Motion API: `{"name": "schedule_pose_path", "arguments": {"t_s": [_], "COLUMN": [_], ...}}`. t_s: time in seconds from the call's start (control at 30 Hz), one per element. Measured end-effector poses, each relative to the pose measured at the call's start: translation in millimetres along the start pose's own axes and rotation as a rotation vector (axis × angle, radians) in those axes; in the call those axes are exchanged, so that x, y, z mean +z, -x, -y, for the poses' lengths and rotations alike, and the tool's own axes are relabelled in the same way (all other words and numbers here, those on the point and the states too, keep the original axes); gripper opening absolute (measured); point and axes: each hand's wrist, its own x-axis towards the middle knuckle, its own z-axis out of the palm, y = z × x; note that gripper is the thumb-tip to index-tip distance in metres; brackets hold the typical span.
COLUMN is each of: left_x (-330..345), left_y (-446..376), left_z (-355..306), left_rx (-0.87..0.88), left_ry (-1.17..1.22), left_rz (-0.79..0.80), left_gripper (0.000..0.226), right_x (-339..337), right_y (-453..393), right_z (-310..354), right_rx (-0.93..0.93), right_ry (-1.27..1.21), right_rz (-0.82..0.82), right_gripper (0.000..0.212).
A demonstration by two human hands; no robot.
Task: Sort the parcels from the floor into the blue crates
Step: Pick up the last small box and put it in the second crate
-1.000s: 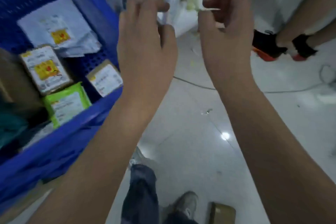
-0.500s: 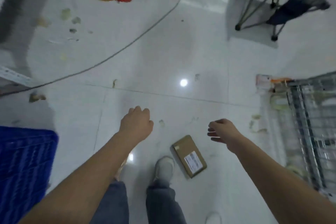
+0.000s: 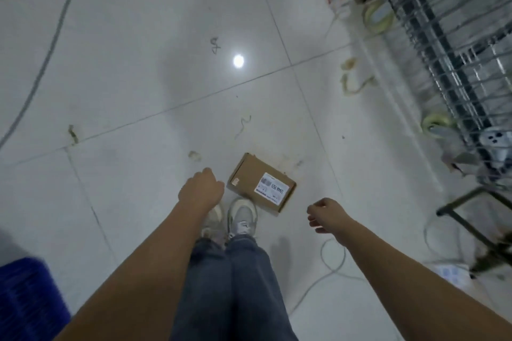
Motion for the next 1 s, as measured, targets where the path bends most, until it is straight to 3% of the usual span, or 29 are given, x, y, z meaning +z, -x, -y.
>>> {"name": "schedule_pose_path", "arguments": {"t_s": [0.1, 0.3, 0.4, 0.53, 0.67, 0.87, 1.0], "left_x": [32.2, 98.2, 119.9, 141.4, 149.0, 120.8, 66.5], "left_y": [-54.9, -163.8, -196.0, -219.3, -208.1, -162.1, -111.8], "left_z": [-15.7, -17.7, -12.5, 0.8, 7.2, 5.9, -3.9], "left_rx": [0.061, 0.072, 0.055, 0.005, -0.08, -0.072, -0.022], "left_ry": [-0.08, -0.128, -0.085, 0.044, 0.202, 0.55, 0.798], "left_rz": [0.05, 0.118, 0.148, 0.199, 0.209, 0.086, -0.083], "left_gripper": [0.048, 0.049, 0.054, 0.057, 0.082, 0.041, 0.037], "right_x": [26.6, 76.0, 90.1, 95.7, 90.3, 63.7, 37.7], "right_y": [-62.2, -181.2, -222.6, -251.9, -246.6, -191.3, -129.6], "right_z": [-6.5, -23.0, -35.3, -43.3, -41.1, -18.6, 9.0], "right_rx": [0.009, 0.152, 0.212, 0.141, 0.071, -0.018, -0.102], "right_ry": [-0.08, -0.219, -0.267, -0.287, -0.388, -0.432, -0.542], "right_rz": [-0.038, -0.124, -0.116, -0.033, -0.025, -0.028, 0.004], "right_gripper": [0.018, 0.065, 0.06, 0.046, 0.054, 0.048, 0.043]}}
